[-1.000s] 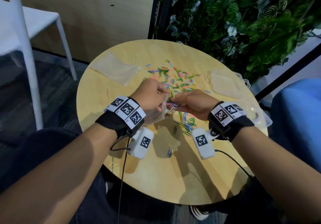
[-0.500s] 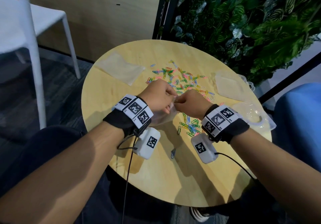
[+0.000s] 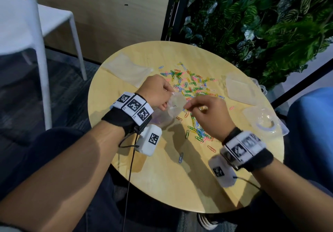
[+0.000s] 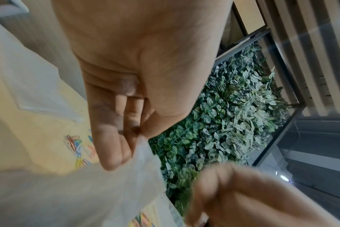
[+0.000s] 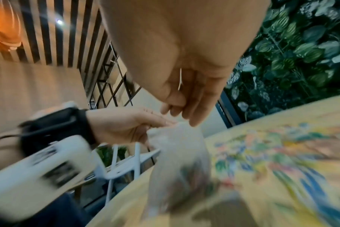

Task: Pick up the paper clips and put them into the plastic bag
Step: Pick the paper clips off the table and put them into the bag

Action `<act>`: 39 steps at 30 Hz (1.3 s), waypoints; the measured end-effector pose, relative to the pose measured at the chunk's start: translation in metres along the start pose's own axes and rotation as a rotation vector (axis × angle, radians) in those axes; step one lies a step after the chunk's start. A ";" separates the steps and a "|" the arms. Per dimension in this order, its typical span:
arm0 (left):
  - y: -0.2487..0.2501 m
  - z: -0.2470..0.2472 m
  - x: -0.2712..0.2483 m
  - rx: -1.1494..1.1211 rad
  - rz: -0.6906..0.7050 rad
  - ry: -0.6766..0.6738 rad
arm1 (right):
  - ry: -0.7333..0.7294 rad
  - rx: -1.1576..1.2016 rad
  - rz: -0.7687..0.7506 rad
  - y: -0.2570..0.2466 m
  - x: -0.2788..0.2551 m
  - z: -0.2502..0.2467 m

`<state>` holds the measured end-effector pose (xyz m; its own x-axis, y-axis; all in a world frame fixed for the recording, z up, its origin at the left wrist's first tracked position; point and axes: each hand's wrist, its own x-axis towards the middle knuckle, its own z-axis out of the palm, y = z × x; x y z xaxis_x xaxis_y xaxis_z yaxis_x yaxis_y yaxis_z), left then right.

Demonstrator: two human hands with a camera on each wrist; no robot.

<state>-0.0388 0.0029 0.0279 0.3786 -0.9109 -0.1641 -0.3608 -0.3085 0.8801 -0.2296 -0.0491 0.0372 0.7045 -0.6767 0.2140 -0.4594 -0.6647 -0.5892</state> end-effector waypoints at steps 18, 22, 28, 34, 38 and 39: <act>-0.007 -0.024 0.002 0.006 -0.080 0.099 | -0.569 -0.883 -0.179 0.100 -0.059 0.012; -0.003 -0.026 0.001 -0.094 -0.047 0.015 | -0.512 -0.776 -0.169 0.107 -0.039 0.009; 0.003 -0.025 -0.001 -0.192 0.064 0.030 | -0.393 -0.690 -0.106 0.103 -0.032 0.005; 0.011 -0.022 -0.002 -0.298 0.142 0.073 | -0.084 -0.106 0.370 0.095 -0.019 -0.021; 0.010 -0.011 0.000 -0.232 0.127 -0.003 | 0.039 0.771 0.592 0.063 0.000 -0.043; 0.010 -0.007 0.000 -0.205 0.136 -0.026 | 0.027 0.899 0.599 0.052 0.005 -0.048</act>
<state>-0.0361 0.0014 0.0400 0.3155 -0.9478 -0.0472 -0.2256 -0.1232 0.9664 -0.2759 -0.1028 0.0453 0.4798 -0.8286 -0.2884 -0.1524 0.2450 -0.9575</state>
